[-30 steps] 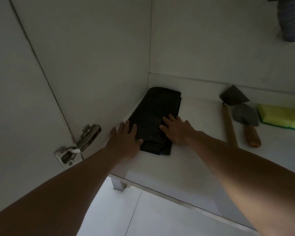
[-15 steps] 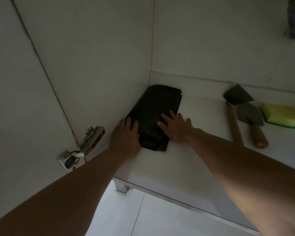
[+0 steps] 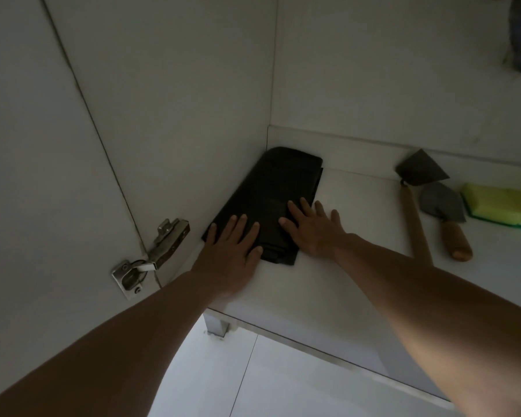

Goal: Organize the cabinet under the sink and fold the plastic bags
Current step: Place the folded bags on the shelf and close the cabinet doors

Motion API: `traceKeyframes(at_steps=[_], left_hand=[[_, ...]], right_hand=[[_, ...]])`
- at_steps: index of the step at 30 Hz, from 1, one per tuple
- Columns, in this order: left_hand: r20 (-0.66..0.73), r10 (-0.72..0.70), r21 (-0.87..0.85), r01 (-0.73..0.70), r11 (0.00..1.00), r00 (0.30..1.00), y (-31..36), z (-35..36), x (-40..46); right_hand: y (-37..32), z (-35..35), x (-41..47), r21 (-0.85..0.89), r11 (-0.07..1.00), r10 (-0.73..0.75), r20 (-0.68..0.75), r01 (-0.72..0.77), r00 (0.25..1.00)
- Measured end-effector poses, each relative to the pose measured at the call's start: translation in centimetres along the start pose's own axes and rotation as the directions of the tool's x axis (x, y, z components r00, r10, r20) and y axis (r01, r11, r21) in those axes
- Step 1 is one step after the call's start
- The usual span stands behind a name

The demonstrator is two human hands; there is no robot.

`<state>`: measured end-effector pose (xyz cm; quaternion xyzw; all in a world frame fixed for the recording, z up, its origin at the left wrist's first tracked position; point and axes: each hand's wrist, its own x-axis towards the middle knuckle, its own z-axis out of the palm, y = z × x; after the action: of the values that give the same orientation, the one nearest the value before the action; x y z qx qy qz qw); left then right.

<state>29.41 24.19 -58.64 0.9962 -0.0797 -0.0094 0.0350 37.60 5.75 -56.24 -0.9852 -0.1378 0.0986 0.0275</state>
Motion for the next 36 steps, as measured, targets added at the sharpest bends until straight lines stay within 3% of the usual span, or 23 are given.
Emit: traceKeyframes(at_steps=[10, 16, 25, 36], left_hand=[[0.083, -0.048, 0.058, 0.043, 0.997, 0.995, 2.0, -2.4, -2.5], [0.083, -0.012, 0.004, 0.012, 1.000, 0.996, 3.0, -3.6, -6.7], [0.080, 0.061, -0.027, -0.059, 0.998, 0.995, 5.4, -6.7, -15.0], [0.101, 0.135, -0.028, -0.132, 0.991, 0.986, 9.5, -14.9, -22.9]], right_hand=[[0.7, -0.5, -3.0, 0.107, 0.992, 0.061, 0.009, -0.062, 0.998], [0.5, -1.8, -8.0, 0.204, 0.976, 0.068, 0.037, -0.074, 0.997], [-0.9, -4.2, -19.4, 0.168, 0.979, 0.115, 0.014, -0.116, 0.993], [-0.9, -10.2, -33.1, 0.148, 0.951, 0.273, 0.020, -0.272, 0.962]])
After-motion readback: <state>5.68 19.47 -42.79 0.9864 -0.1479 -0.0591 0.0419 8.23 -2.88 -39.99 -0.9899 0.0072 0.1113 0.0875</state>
